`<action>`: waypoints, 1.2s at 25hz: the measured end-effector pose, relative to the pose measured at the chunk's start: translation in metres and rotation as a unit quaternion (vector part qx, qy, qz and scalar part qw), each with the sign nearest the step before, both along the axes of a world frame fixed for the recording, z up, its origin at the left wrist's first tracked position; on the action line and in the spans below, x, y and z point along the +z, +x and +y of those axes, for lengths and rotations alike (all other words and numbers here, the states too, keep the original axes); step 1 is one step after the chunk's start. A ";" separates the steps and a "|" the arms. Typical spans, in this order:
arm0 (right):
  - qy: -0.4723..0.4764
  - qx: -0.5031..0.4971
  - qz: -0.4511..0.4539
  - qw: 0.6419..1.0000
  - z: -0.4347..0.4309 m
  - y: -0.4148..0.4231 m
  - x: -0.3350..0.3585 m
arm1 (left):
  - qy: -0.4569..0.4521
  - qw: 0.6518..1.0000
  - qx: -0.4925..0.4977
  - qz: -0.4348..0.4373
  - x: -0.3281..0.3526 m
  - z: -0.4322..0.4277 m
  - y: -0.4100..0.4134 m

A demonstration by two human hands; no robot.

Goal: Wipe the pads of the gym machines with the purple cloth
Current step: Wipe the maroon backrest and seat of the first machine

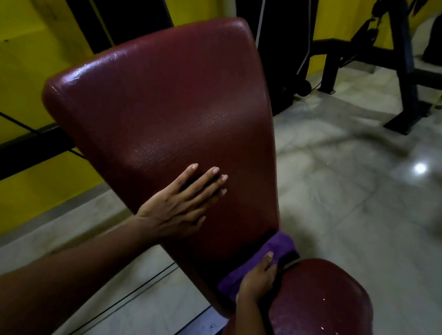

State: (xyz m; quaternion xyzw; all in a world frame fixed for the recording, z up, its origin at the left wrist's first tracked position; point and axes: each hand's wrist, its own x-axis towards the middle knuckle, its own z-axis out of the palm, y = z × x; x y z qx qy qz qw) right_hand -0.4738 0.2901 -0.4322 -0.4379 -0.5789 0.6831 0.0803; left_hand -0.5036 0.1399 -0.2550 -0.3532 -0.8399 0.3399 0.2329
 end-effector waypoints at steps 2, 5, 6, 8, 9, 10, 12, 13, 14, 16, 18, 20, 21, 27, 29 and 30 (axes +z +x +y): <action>0.017 0.049 0.041 0.998 0.015 0.011 0.037 | 0.030 0.998 0.028 -0.039 -0.003 0.011 0.007; 0.062 0.093 0.123 0.986 0.030 0.017 0.097 | 0.158 0.976 0.117 -0.093 0.021 0.032 0.019; 0.085 0.111 0.146 0.979 0.036 0.016 0.120 | 0.192 0.969 0.133 -0.083 0.028 0.036 0.023; 0.100 0.154 0.183 0.966 0.048 0.011 0.159 | 0.254 0.950 0.167 -0.076 0.048 0.045 0.024; 0.100 0.172 0.201 0.959 0.052 0.006 0.177 | 0.286 0.940 0.176 -0.063 0.062 0.047 0.020; 0.094 0.184 0.215 0.954 0.054 0.000 0.192 | 0.309 0.933 0.181 -0.040 0.075 0.046 0.016; 0.088 0.197 0.242 0.946 0.053 -0.016 0.219 | 0.348 0.918 0.188 0.001 0.101 0.043 0.003; 0.090 0.201 0.260 0.940 0.052 -0.026 0.233 | 0.364 0.910 0.196 0.016 0.114 0.039 -0.003; 0.099 0.208 0.281 0.932 0.049 -0.037 0.247 | 0.373 0.904 0.204 0.037 0.128 0.035 -0.010; 0.132 0.225 0.327 0.908 0.042 -0.063 0.278 | 0.386 0.889 0.235 0.069 0.152 0.022 -0.026; 0.164 0.261 0.383 0.871 0.032 -0.089 0.311 | 0.400 0.866 0.285 0.097 0.167 0.007 -0.040; 0.217 0.315 0.416 0.825 0.017 -0.115 0.336 | 0.408 0.844 0.331 0.108 0.169 0.000 -0.048; 0.249 0.341 0.430 0.798 0.007 -0.128 0.345 | 0.409 0.835 0.350 0.109 0.166 -0.001 -0.050; 0.568 0.366 0.471 0.567 -0.049 -0.168 0.323 | 0.361 0.839 0.372 0.165 0.144 -0.007 -0.057; 0.587 0.346 0.487 0.547 -0.040 -0.185 0.321 | 0.353 0.840 0.369 0.181 0.142 -0.007 -0.057; 0.586 0.330 0.492 0.553 -0.032 -0.195 0.322 | 0.353 0.840 0.369 0.183 0.142 -0.007 -0.057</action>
